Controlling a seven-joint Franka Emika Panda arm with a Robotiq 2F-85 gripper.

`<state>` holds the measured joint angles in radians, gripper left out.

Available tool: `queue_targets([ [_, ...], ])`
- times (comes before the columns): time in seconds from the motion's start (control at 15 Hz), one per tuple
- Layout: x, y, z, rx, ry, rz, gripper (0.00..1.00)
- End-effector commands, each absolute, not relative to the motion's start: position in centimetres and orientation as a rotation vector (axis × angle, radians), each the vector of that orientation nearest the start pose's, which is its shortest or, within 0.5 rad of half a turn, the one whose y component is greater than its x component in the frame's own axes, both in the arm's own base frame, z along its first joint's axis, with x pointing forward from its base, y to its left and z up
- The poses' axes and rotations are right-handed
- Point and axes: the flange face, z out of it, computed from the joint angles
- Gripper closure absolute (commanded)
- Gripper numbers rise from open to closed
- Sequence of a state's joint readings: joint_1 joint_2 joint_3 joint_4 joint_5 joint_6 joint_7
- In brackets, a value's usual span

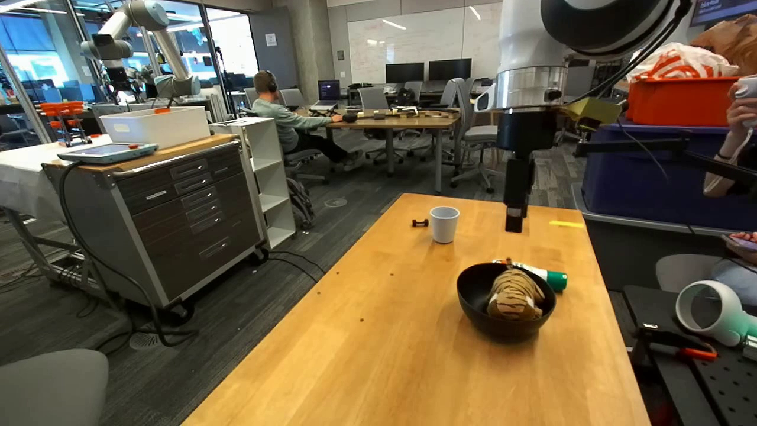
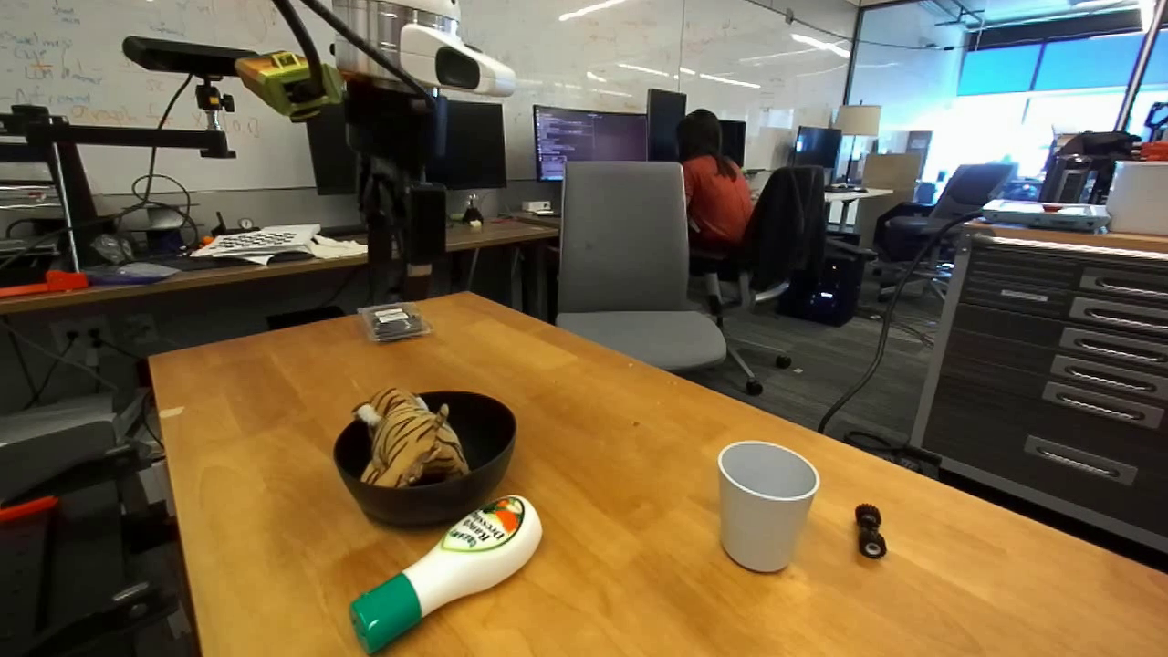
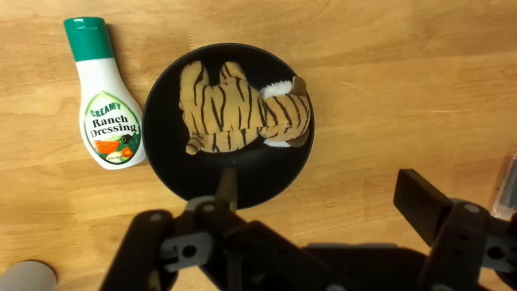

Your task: Put the tiger plushie in the bowl

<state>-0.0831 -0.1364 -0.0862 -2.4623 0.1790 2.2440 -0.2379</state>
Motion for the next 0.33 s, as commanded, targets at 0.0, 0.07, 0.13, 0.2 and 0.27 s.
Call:
queue_targets([
  [0.0, 44.86, -7.15, 34.03, -2.979, 0.072, 0.08, 0.0],
  [0.07, 44.87, -7.19, 33.89, -2.979, 0.074, 0.083, 0.0],
  [0.13, 44.87, -7.25, 33.73, -2.978, 0.076, 0.088, 0.0],
  [0.2, 44.87, -7.27, 33.66, -2.978, 0.077, 0.09, 0.0],
  [0.27, 44.87, -7.27, 33.64, -2.978, 0.077, 0.091, 0.0],
])
